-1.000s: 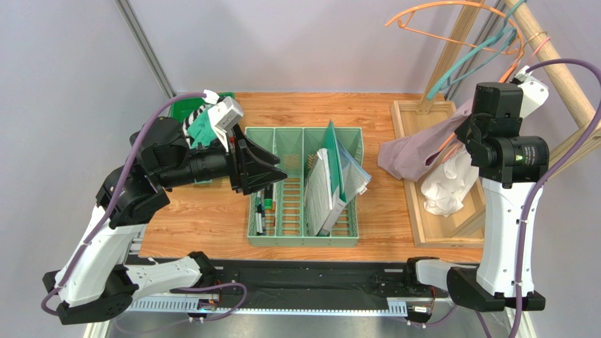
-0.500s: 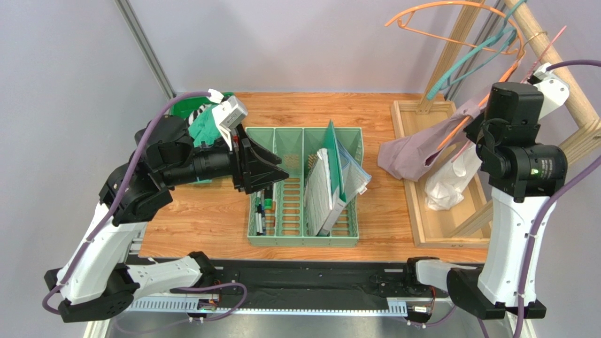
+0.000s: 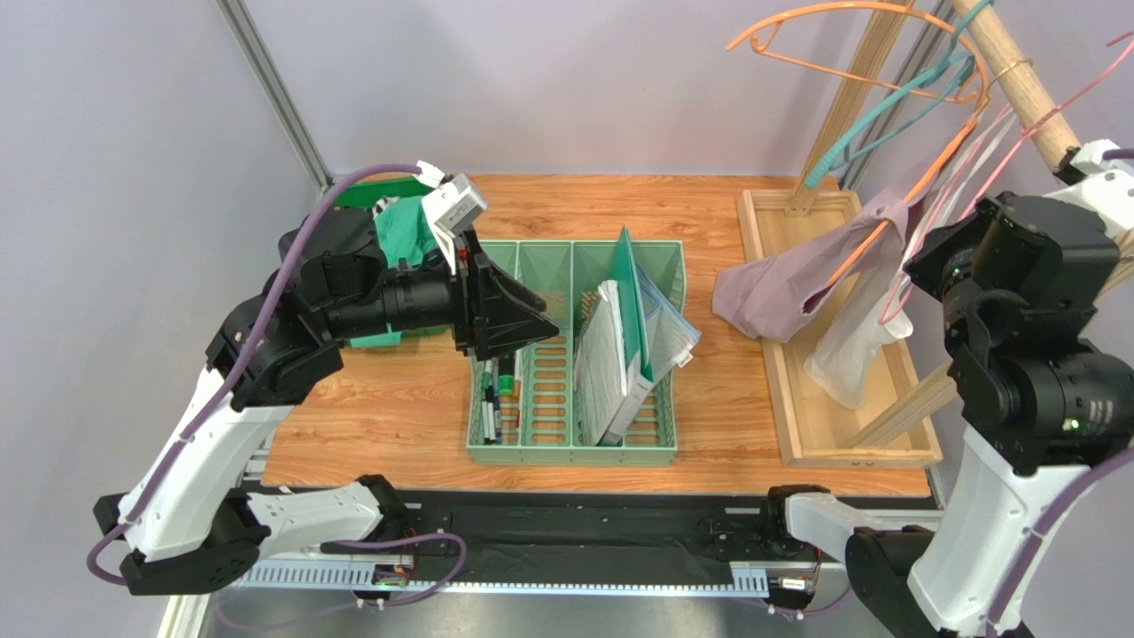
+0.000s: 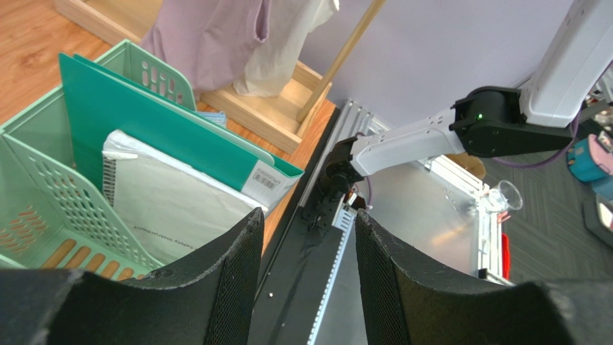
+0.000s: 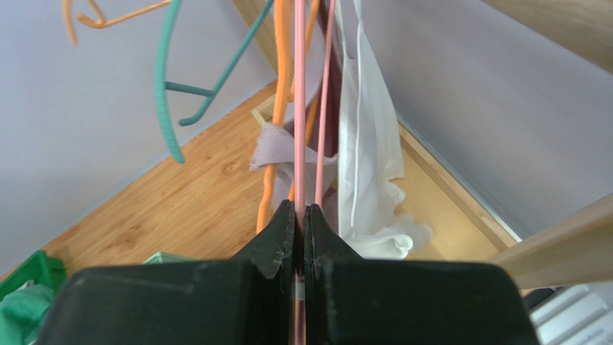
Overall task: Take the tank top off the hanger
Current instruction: Pick up the hanger from the clothesline.
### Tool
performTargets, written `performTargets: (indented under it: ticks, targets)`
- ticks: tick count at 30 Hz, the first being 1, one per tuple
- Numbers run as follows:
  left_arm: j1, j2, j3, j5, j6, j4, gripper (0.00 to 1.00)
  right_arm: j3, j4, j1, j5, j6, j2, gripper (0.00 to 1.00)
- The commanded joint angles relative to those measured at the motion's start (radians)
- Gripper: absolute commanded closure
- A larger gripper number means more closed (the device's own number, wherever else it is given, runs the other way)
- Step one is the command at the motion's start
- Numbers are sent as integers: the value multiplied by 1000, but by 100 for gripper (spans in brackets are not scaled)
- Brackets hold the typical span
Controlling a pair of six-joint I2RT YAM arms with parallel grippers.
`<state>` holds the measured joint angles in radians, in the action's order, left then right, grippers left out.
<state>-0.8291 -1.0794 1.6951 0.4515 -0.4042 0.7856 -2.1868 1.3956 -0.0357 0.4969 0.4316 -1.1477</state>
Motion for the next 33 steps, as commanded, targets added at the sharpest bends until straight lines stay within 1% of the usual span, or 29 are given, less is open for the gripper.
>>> performTargets:
  ticks: [1,3,4,6,7,10,12,14,17,18,20,24,26,30,33]
  targets:
    - [-2,-23,64,36,-54,-34,44,-21,270,5,-144,-50,87,100]
    - [-4,-42,78,61,-80,-43,45,27,273,5,-170,-54,130,100]
    - [-4,-48,78,72,-109,-55,45,47,272,5,-194,-50,178,100]
    - [-4,-60,61,108,-149,-97,45,116,270,5,-230,-50,219,100]
    - [-2,-65,54,121,-195,-115,45,136,272,5,-285,-60,238,100]
    - [-4,-92,40,168,-272,-189,46,159,272,5,-378,-117,296,100]
    - [-4,-105,32,187,-300,-209,46,156,272,3,-429,-148,335,100]
    - [-4,-111,26,188,-320,-224,46,162,270,3,-539,-166,367,100]
    - [-4,-117,26,179,-323,-230,46,189,260,2,-662,-172,431,100]
    - [-4,-116,26,167,-320,-230,46,194,258,3,-681,-172,471,100]
    - [-2,-103,21,139,-315,-232,46,191,264,2,-678,-166,500,100]
    - [-2,-93,20,109,-309,-247,45,182,264,2,-768,-153,574,100]
    - [-4,-97,31,90,-309,-246,45,153,266,2,-788,-134,585,100]
    - [-4,-126,89,96,-306,-249,44,122,267,5,-911,-106,582,100]
    - [-4,-151,150,84,-289,-256,42,148,240,3,-998,-100,548,100]
